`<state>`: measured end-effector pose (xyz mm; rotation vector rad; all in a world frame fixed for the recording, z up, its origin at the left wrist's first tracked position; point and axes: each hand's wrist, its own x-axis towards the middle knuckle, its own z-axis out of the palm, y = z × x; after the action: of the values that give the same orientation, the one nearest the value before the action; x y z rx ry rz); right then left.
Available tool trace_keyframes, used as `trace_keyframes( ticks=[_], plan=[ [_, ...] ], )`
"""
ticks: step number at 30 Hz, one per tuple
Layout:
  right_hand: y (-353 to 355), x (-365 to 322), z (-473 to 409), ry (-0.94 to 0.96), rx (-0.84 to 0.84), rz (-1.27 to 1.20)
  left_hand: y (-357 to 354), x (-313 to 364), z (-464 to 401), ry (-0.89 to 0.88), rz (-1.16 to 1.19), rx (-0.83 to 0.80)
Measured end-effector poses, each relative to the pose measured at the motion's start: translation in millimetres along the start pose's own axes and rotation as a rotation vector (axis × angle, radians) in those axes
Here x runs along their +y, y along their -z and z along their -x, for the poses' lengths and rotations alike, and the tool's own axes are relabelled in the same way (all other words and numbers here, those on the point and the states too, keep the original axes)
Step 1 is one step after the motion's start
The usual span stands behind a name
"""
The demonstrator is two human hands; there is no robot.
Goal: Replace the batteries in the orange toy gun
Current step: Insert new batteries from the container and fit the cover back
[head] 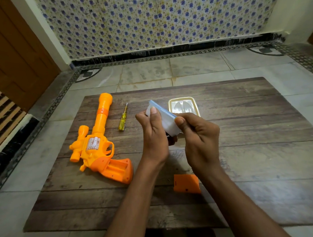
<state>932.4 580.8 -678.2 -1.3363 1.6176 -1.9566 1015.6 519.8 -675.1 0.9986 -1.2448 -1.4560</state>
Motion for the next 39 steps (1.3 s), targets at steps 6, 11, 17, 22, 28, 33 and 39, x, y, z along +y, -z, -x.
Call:
trace_keyframes(
  ticks=[6, 11, 17, 22, 28, 33, 39],
  plan=[
    [4.9, -2.6, -3.0, -0.104, -0.099, -0.149, 6.5, 0.4, -1.0, -0.012, -0.01, -0.018],
    [13.9, 8.7, -6.7, 0.207, -0.233, 0.135, 20.2, -2.5, -16.2, 0.187, 0.162, -0.006],
    [12.0, 11.2, -6.5, 0.397, -0.251, 0.356, 25.7, -1.0, -19.0, 0.262, 0.158, 0.019],
    [16.5, 6.5, -13.7, 0.327, -0.236, 0.367, 22.4, 5.2, -13.3, 0.269, 0.125, 0.052],
    [19.5, 3.1, -9.8, 0.342, -0.175, 0.401, 13.7, 8.7, -2.6, 0.321, 0.15, 0.057],
    [6.7, 2.5, -6.2, 0.46, -0.183, 0.433, 14.1, 9.6, -1.8, 0.415, 0.351, 0.074],
    [0.9, 2.7, -8.2, 0.491, -0.285, 0.431, 12.0, 8.6, -5.0, 0.46, 0.29, 0.223]
  ],
)
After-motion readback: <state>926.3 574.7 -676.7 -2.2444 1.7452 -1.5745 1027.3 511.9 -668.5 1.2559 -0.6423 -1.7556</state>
